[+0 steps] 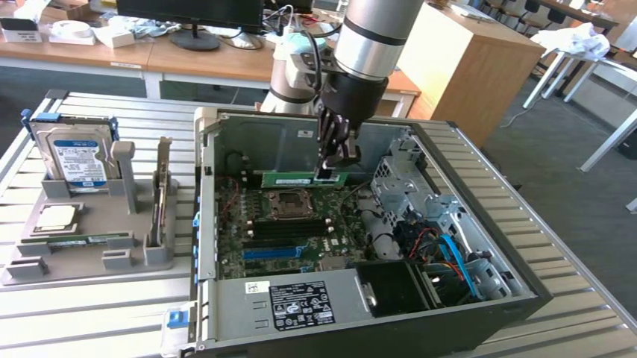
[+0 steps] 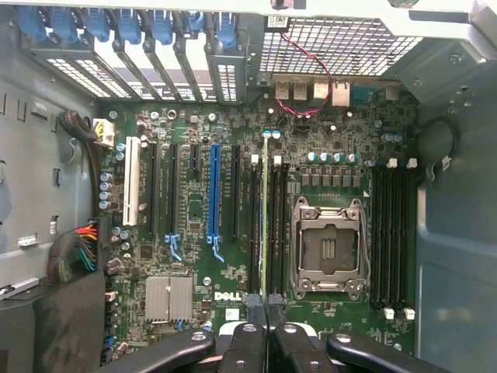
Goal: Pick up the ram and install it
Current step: 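Insert the ram into the slot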
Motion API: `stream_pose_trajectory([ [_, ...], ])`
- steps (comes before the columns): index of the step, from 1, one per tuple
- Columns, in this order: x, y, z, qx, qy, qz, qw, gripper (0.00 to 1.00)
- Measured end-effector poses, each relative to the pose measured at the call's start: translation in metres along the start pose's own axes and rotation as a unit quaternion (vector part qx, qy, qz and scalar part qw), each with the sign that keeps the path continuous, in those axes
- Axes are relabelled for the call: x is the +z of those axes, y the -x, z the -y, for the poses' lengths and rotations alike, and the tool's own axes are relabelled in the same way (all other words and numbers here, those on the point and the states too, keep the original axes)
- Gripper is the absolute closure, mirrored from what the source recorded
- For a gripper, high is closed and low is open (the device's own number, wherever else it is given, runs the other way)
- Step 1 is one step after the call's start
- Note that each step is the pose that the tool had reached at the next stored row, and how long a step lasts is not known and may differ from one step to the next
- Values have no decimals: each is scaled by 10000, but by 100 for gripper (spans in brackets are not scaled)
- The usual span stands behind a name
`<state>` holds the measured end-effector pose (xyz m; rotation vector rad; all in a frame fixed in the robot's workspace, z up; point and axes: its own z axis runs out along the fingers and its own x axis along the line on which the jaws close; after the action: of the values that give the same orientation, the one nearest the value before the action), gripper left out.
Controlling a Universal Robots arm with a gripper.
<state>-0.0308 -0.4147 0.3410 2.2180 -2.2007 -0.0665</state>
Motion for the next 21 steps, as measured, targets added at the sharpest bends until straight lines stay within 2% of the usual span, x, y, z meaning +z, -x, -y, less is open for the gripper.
stream_pose_trajectory([
  [13, 95, -2, 4, 0, 0, 0, 10000, 89],
  [21, 111, -2, 5, 0, 0, 0, 10000, 89],
])
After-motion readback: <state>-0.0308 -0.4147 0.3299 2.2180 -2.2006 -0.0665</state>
